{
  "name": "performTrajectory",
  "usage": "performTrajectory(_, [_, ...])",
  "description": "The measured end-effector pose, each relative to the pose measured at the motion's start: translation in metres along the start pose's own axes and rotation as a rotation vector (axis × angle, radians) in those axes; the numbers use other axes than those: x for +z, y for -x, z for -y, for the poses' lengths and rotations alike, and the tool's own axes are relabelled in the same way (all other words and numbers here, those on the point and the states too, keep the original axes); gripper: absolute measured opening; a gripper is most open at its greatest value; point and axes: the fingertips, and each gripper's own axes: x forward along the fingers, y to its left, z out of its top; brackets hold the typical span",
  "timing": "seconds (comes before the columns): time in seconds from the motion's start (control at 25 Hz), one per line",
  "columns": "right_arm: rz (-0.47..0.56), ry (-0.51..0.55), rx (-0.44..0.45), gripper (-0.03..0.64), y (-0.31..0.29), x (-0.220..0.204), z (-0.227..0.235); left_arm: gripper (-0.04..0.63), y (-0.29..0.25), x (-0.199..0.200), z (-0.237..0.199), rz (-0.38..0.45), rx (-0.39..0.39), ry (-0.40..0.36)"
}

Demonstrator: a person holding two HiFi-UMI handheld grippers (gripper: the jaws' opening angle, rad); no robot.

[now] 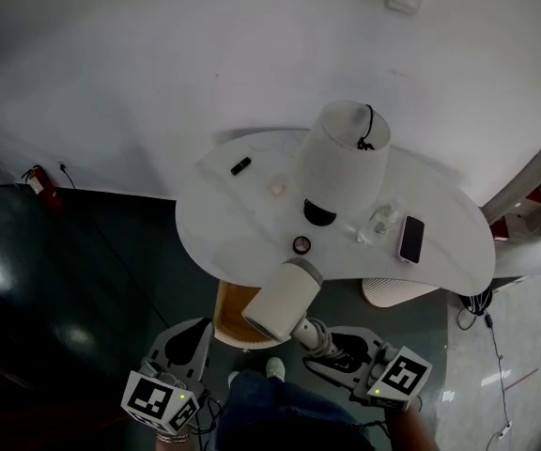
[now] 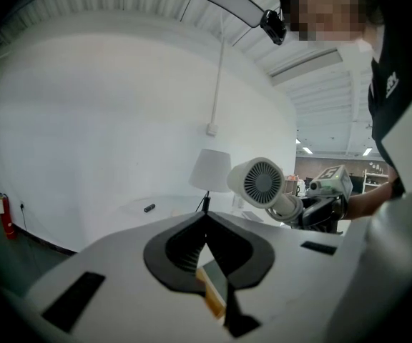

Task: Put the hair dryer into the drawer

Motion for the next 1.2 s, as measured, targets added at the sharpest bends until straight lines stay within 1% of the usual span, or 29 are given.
performTrajectory(0.24, [-0.051,-0.016,0.02,0.221,-0.011,-0.011,0.0,0.015,-0.012,-0.01,-0.01,-0.028,-0.011,0.019])
performTrajectory(0.44, [-0.124,-0.014,0.022,0.221,-0.019,-0.023,0.0,0.015,-0.019,-0.013,-0.02,-0.058,-0.062,0.017])
performTrajectory(0.6, [-0.177,-0.038,0.029,0.221,-0.026,-0.034,-0.002,0.015,-0.022,-0.016,-0.028,-0.088,-0.097,0.026])
performTrajectory(0.8, [-0.223,-0.073,0.004,0.221,-0.038,-0.051,-0.007,0.015,-0.026,-0.023,-0.037,-0.11,-0.145,0.036])
performTrajectory(0.96, [-0.252,-0.098,-0.005,0.221,-0.049,-0.065,-0.011,0.015,-0.027,-0.037,-0.038,-0.14,-0.19,0.048])
performTrajectory(1.2, [-0.324,-0.127,-0.021,0.221,-0.062,-0.092,-0.012,0.015,-0.028,-0.057,-0.046,-0.177,-0.227,0.08])
